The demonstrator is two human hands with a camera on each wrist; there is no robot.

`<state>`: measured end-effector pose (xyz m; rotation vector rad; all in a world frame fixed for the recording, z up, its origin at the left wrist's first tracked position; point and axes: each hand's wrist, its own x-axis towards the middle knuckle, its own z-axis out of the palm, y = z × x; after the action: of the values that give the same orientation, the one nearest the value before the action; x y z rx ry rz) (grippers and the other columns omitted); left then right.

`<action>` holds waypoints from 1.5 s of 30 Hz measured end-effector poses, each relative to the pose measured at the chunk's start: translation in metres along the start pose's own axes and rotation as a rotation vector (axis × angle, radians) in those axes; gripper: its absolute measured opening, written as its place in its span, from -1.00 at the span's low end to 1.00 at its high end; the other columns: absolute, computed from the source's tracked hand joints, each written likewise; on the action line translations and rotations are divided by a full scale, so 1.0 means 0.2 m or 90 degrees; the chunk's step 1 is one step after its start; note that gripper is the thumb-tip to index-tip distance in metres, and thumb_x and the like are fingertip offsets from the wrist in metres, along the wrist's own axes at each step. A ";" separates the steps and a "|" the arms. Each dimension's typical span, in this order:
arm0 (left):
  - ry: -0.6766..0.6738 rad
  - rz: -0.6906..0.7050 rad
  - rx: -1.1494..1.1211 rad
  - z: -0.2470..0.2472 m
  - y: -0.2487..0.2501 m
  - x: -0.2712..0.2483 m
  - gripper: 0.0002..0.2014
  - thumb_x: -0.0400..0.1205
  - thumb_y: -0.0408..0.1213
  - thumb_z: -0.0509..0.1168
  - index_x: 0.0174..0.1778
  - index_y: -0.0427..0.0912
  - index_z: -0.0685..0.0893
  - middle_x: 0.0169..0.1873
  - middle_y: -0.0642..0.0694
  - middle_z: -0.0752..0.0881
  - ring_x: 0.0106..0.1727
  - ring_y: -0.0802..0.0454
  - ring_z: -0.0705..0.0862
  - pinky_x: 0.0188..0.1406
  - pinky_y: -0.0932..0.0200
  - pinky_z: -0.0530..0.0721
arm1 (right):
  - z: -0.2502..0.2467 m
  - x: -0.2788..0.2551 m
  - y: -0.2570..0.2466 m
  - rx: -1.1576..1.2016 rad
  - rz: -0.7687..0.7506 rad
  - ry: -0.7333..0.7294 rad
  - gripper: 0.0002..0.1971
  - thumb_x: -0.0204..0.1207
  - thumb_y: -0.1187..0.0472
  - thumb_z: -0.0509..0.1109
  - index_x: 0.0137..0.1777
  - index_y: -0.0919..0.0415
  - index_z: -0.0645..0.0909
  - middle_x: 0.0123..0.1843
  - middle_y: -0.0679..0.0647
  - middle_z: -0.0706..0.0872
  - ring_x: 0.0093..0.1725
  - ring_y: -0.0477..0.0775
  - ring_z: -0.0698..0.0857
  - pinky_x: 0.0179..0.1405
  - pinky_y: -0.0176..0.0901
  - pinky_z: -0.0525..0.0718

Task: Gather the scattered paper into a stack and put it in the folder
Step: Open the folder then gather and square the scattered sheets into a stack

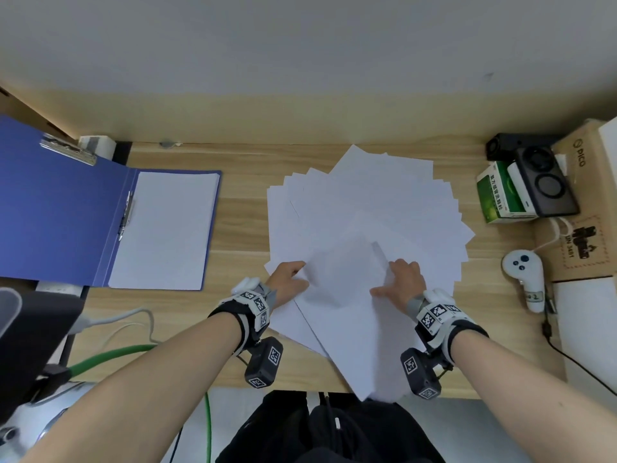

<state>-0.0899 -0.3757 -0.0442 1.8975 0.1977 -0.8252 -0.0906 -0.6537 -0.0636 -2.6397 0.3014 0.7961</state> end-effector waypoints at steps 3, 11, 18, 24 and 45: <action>0.062 -0.012 0.034 -0.01 0.05 0.00 -0.61 0.61 -0.48 0.27 0.39 -0.31 0.56 0.19 0.00 0.60 0.26 0.04 0.59 0.12 0.37 0.42 | 0.00 0.01 0.05 0.208 0.028 -0.025 -0.65 0.39 0.08 0.61 -0.26 0.26 0.49 -0.22 0.08 0.55 -0.24 0.13 0.53 -0.33 -0.08 0.47; 0.110 -0.213 0.220 -0.01 -0.04 0.09 -0.93 0.52 -0.37 0.31 -0.17 -0.10 0.62 -0.20 0.00 0.52 -0.22 0.03 0.55 -0.21 0.24 0.45 | -0.07 -0.08 0.30 0.321 0.196 0.196 -0.76 0.52 0.25 0.46 -0.24 0.32 0.46 -0.27 0.19 0.56 -0.21 0.20 0.54 -0.31 -0.02 0.41; 0.100 -0.233 0.311 0.11 -0.05 0.05 -0.66 0.51 -0.35 0.29 0.21 -0.17 0.51 0.09 -0.12 0.64 0.02 -0.10 0.67 -0.20 0.17 0.54 | 0.06 -0.19 0.36 0.380 0.190 0.180 -0.76 0.39 0.27 0.57 -0.21 0.31 0.53 -0.29 0.12 0.63 -0.27 0.17 0.60 -0.38 -0.09 0.47; 0.087 -0.223 0.318 0.12 -0.03 0.08 -0.62 0.50 -0.57 0.18 -0.49 -0.08 0.25 -0.47 -0.03 0.32 -0.49 0.09 0.27 -0.41 0.25 0.26 | 0.15 -0.22 0.23 0.322 0.080 0.052 -0.86 0.31 0.24 0.59 -0.23 0.05 0.68 -0.26 -0.05 0.75 -0.26 0.02 0.72 -0.30 -0.13 0.65; 0.146 0.132 0.170 -0.17 0.18 0.12 -0.65 0.52 -0.65 0.16 -0.06 -0.28 0.81 -0.17 -0.10 0.80 -0.19 0.10 0.66 -0.24 0.49 0.52 | 0.02 -0.13 0.06 0.345 -0.044 -0.018 -0.88 0.30 0.21 0.62 -0.23 0.08 0.73 0.01 0.11 0.82 -0.04 0.19 0.78 0.01 0.09 0.75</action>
<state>-0.0388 -0.3685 -0.0241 2.2210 0.0299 -0.5119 -0.1181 -0.6612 -0.0547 -2.1177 0.3583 0.6208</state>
